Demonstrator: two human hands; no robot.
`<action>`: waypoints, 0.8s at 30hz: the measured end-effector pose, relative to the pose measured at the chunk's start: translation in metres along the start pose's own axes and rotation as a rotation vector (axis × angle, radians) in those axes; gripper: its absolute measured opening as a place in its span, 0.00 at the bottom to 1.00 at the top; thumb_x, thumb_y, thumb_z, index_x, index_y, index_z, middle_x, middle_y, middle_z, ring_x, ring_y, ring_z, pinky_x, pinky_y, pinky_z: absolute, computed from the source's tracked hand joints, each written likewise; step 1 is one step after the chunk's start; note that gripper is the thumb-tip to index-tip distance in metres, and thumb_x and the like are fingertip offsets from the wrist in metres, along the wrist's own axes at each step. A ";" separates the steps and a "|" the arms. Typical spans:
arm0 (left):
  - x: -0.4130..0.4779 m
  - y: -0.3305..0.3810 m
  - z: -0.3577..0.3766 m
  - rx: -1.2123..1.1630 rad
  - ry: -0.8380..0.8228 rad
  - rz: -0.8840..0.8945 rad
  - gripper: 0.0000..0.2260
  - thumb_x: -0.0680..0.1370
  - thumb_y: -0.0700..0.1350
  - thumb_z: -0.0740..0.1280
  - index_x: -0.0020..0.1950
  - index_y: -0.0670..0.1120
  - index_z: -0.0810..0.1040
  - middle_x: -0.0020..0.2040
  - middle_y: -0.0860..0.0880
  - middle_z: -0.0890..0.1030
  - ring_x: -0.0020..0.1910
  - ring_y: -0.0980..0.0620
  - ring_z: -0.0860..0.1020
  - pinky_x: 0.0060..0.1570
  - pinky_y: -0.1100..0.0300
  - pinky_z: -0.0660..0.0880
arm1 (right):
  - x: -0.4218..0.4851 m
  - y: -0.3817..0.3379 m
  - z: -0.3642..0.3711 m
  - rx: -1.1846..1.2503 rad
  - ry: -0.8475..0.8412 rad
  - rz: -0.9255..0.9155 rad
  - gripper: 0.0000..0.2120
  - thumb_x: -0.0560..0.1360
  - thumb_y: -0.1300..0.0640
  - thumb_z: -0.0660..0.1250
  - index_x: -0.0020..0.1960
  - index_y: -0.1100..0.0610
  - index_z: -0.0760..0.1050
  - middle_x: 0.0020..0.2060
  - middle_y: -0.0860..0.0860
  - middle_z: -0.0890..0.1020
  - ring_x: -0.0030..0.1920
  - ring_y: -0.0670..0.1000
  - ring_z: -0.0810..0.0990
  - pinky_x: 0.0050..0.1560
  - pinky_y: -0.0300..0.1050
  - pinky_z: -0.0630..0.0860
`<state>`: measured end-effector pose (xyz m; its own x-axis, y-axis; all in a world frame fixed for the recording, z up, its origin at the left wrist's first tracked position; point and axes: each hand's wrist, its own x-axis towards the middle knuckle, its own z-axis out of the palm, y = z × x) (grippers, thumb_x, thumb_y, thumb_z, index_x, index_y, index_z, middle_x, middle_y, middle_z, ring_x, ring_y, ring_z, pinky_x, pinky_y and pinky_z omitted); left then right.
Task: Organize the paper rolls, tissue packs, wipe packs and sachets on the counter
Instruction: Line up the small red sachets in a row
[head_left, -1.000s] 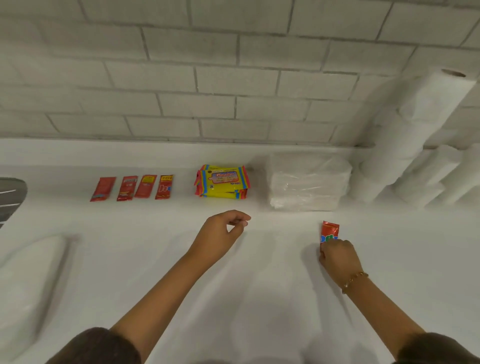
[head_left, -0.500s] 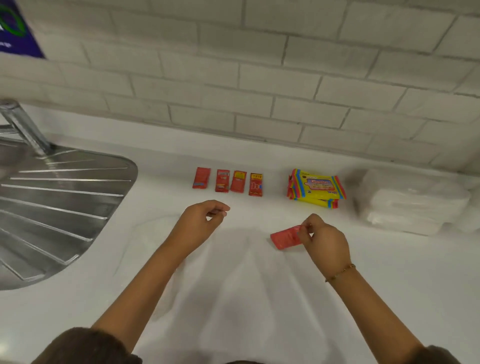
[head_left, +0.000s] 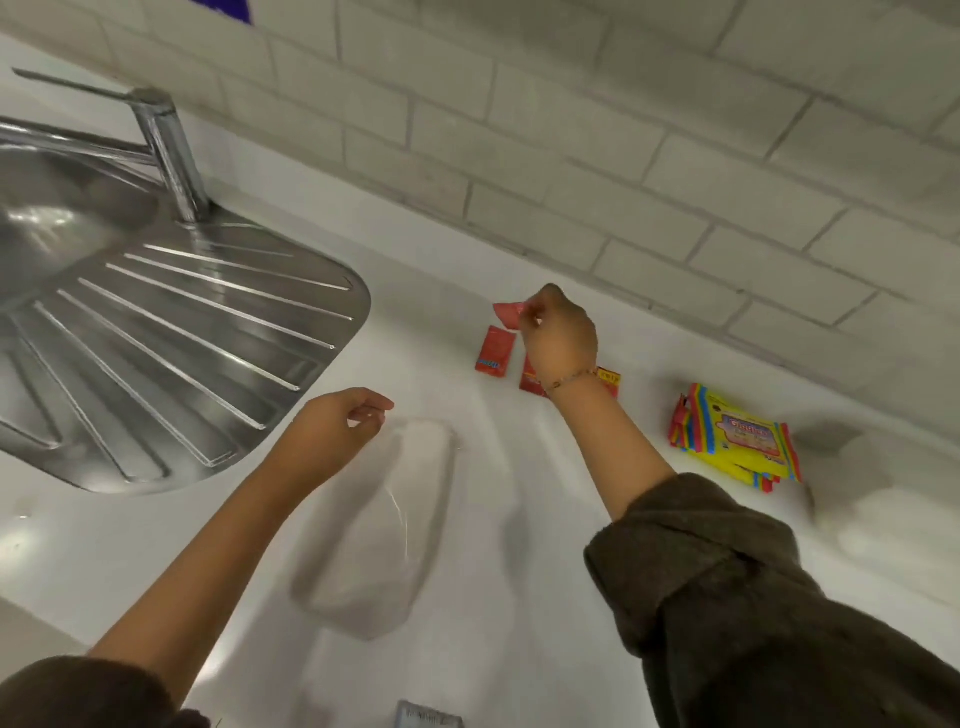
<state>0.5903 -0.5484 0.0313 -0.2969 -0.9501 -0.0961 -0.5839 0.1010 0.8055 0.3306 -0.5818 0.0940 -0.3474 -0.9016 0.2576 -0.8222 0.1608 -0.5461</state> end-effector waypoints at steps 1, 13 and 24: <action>0.003 -0.002 -0.003 -0.002 0.006 -0.004 0.08 0.76 0.42 0.65 0.51 0.52 0.81 0.50 0.54 0.83 0.49 0.56 0.79 0.49 0.65 0.71 | 0.012 -0.006 0.011 -0.040 -0.024 -0.051 0.08 0.77 0.56 0.60 0.48 0.61 0.72 0.47 0.53 0.85 0.44 0.57 0.81 0.38 0.44 0.72; 0.010 -0.020 -0.020 0.079 -0.033 -0.048 0.08 0.75 0.47 0.68 0.54 0.55 0.79 0.54 0.56 0.81 0.50 0.56 0.79 0.52 0.62 0.72 | -0.001 0.011 0.112 -0.303 -0.474 -0.199 0.11 0.77 0.63 0.58 0.55 0.63 0.76 0.51 0.62 0.80 0.52 0.61 0.78 0.48 0.46 0.72; 0.046 -0.006 0.021 0.415 -0.522 -0.096 0.39 0.66 0.58 0.74 0.73 0.56 0.61 0.74 0.52 0.63 0.73 0.46 0.59 0.71 0.49 0.60 | -0.059 0.026 0.038 -0.085 -0.371 -0.085 0.10 0.76 0.56 0.63 0.55 0.54 0.79 0.52 0.54 0.83 0.52 0.55 0.78 0.56 0.47 0.74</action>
<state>0.5637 -0.5865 0.0099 -0.4942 -0.7040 -0.5100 -0.8370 0.2268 0.4980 0.3474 -0.5395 0.0344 -0.1031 -0.9946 -0.0151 -0.8809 0.0983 -0.4631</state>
